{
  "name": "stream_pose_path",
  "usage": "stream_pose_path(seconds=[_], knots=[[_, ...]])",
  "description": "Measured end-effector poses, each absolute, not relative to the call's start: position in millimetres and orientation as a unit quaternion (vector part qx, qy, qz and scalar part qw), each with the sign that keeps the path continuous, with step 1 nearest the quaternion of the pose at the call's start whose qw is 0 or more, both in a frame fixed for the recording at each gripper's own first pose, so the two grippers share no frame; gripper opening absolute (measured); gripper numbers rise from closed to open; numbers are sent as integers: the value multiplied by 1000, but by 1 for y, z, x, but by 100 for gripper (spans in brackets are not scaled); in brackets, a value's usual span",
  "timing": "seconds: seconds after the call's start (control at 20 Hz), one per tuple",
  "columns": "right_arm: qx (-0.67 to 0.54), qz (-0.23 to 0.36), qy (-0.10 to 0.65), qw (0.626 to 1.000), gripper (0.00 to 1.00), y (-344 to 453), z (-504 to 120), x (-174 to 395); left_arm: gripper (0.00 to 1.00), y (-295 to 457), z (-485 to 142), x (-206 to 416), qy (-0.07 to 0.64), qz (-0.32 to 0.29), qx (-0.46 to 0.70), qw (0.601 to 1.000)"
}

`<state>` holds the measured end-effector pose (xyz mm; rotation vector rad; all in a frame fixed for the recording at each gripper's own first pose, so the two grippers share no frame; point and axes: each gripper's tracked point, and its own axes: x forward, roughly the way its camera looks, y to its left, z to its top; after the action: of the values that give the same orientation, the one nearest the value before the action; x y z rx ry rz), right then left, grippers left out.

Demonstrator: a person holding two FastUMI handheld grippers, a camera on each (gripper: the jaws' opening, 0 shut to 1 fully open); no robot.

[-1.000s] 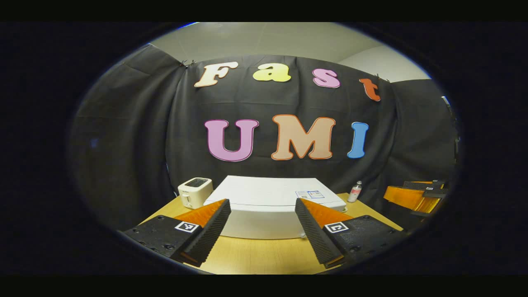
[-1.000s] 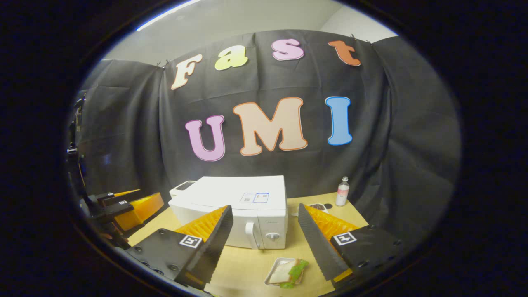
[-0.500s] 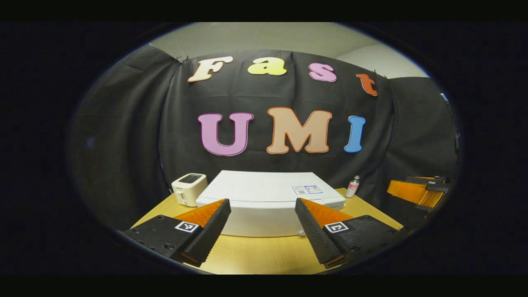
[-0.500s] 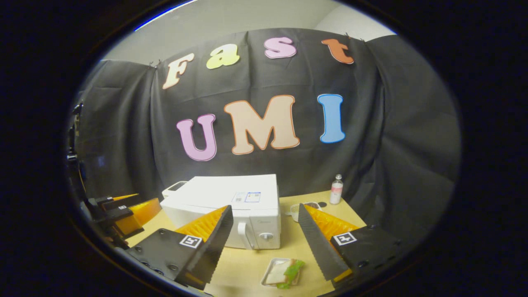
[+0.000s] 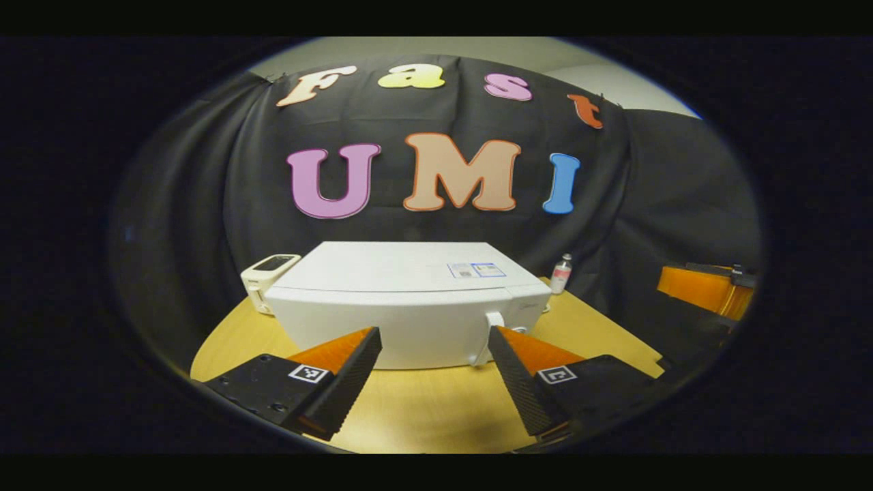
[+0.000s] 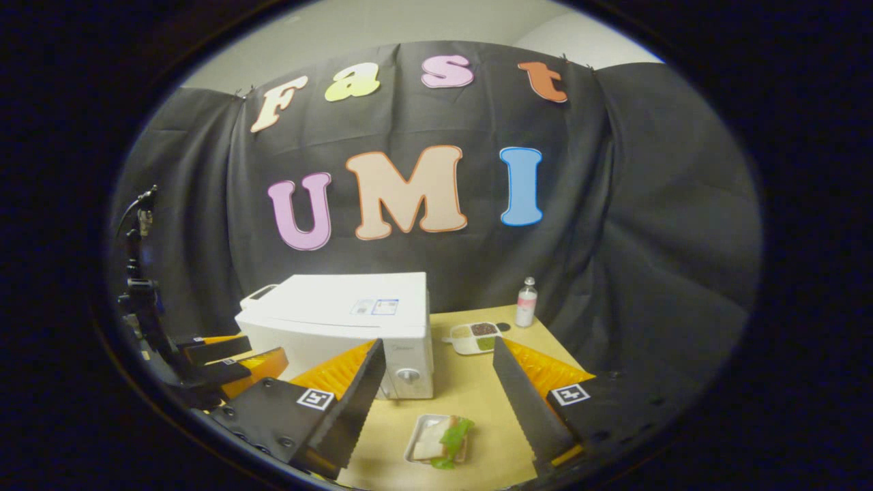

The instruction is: Open the microwave oven with the left hand, put the food in, and close the microwave oven.

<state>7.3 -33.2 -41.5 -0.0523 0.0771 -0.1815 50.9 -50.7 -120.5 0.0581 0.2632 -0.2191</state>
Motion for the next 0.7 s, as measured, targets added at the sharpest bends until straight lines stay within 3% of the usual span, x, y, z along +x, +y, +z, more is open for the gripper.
stream_pose_path(seconds=[0.05, 0.25, 0.3, 0.45, 0.5, 0.55, 0.7], knots=[[-26, -96, 40, 994, 99, -36, -43, 4, 95, -57, -130, 52, 142, -118, 29, 982], [-10, -115, 47, 992, 99, -48, -52, -10, 95, -80, -172, 62, 183, -146, 29, 972], [-7, -120, 49, 992, 92, -51, -55, -14, 95, -84, -187, 65, 199, -152, 30, 968], [-3, -140, 53, 989, 92, -62, -62, -22, 95, -93, -220, 76, 230, -162, 34, 959], [-3, -146, 53, 988, 92, -66, -65, -24, 92, -97, -229, 80, 240, -165, 38, 956], [-3, -154, 55, 987, 92, -69, -68, -26, 96, -100, -236, 85, 247, -168, 41, 953], [2, -180, 64, 982, 92, -85, -82, -31, 95, -107, -254, 97, 259, -174, 51, 949]])
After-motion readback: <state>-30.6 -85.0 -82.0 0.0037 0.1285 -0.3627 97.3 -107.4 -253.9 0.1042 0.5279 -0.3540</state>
